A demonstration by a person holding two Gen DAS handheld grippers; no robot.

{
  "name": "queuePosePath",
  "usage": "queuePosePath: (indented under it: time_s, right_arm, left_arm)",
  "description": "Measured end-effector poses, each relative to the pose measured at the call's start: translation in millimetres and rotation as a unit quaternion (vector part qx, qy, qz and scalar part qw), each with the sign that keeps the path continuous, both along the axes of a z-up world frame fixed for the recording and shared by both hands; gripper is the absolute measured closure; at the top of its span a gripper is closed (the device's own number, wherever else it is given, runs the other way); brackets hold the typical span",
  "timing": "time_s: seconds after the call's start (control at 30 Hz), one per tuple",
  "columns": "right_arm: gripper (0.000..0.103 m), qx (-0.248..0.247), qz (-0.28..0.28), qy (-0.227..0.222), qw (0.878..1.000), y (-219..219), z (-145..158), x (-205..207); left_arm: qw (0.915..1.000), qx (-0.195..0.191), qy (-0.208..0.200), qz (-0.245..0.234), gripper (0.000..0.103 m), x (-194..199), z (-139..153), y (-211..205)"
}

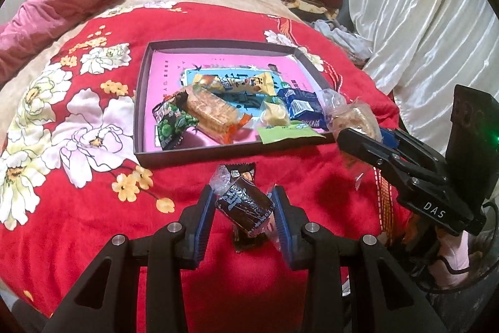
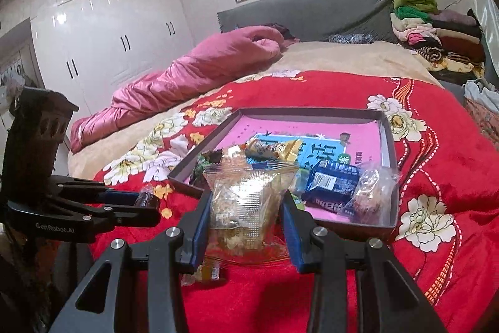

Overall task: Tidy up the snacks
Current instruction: 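Carry the dark candy over the tray with the left tool while the right tool carries the pastry bag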

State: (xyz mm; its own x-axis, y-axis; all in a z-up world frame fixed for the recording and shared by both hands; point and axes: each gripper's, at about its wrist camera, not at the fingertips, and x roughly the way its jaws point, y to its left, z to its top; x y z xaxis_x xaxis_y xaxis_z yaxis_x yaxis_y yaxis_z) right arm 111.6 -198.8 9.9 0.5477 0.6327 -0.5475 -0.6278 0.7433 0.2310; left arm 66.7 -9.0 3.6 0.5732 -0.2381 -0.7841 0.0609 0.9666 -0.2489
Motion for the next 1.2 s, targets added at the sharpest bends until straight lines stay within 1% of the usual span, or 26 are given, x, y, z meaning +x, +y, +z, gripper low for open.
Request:
queuePosePath:
  time_s: [0.17,0.43,0.57,0.77,1.2]
  right_arm:
    - [0.061,0.009,-0.016,-0.012,1.0,-6,5,5]
    - [0.061,0.014,-0.042,-0.022,0.999,-9,8,23]
    - [0.061,0.016,-0.057,-0.021,0.998,-9,5,36]
    - [0.061,0.012,-0.075,-0.006,0.997,-10,-5,55]
    - [0.061,-0.01,-0.078,0.008,0.997,0,-18,74]
  left_arm:
    - [0.9999,0.002,-0.008,0.008,0.065,7,6,3]
    - [0.9992,0.005,-0.023,0.034,0.065,36,11,12]
    - [0.9987,0.012,-0.021,0.045,0.065,55,5,16]
    - [0.9981,0.023,-0.016,0.054,0.065,75,-5,18]
    - [0.998,0.039,-0.004,0.05,0.065,96,-24,5]
